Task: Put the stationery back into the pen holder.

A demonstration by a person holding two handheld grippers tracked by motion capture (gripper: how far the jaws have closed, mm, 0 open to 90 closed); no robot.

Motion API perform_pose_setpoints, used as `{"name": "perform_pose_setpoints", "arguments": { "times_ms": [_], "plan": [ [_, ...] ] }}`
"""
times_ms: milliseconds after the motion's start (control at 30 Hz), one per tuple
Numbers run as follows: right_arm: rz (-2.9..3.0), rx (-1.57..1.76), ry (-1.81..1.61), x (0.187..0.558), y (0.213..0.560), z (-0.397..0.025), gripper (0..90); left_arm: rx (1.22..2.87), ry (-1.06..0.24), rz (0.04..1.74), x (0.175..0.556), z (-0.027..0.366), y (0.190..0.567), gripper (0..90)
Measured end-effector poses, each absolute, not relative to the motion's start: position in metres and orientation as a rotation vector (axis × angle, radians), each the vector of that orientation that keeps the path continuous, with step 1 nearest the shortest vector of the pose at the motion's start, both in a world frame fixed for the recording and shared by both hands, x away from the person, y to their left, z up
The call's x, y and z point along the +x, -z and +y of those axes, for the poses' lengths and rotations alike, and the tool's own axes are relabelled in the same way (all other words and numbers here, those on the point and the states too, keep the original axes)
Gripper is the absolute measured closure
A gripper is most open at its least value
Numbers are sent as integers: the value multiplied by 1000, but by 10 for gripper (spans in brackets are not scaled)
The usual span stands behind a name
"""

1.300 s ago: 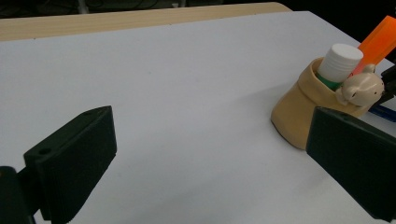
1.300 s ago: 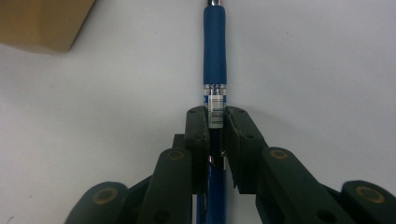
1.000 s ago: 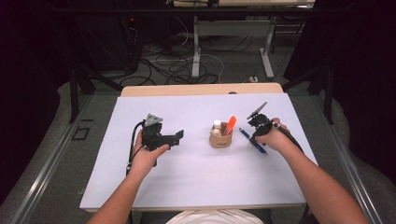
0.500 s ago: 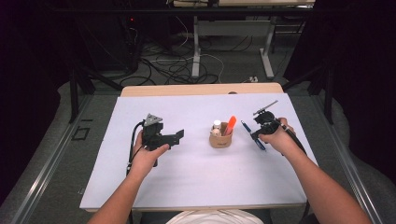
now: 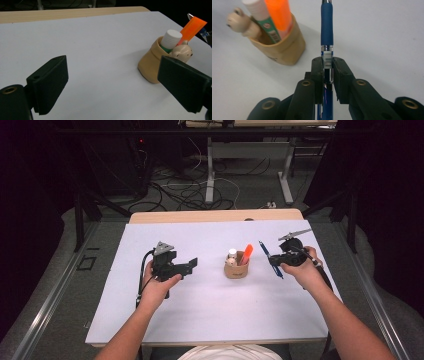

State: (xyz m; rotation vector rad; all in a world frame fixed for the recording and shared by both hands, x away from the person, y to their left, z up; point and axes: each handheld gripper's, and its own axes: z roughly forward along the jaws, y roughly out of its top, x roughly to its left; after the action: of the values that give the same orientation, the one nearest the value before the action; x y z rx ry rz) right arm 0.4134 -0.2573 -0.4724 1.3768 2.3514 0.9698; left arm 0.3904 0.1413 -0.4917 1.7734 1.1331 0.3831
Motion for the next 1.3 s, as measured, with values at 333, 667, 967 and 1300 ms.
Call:
{"name": "perform_pose_setpoints", "arguments": {
  "times_ms": [333, 667, 967, 1300],
  "plan": [
    [2310, 1260, -1123, 388, 458, -241, 797, 1786, -376, 1106, 387, 137, 489, 156],
    [2299, 1130, -1246, 371, 452, -219, 797, 1772, -358, 1085, 382, 131, 483, 190],
    [2271, 1053, -1316, 361, 465, -204, 797, 1793, -324, 1045, 380, 126, 481, 254],
    [2295, 990, -1339, 354, 482, -187, 797, 1834, -249, 1026, 379, 119, 482, 283]
  ]
}}
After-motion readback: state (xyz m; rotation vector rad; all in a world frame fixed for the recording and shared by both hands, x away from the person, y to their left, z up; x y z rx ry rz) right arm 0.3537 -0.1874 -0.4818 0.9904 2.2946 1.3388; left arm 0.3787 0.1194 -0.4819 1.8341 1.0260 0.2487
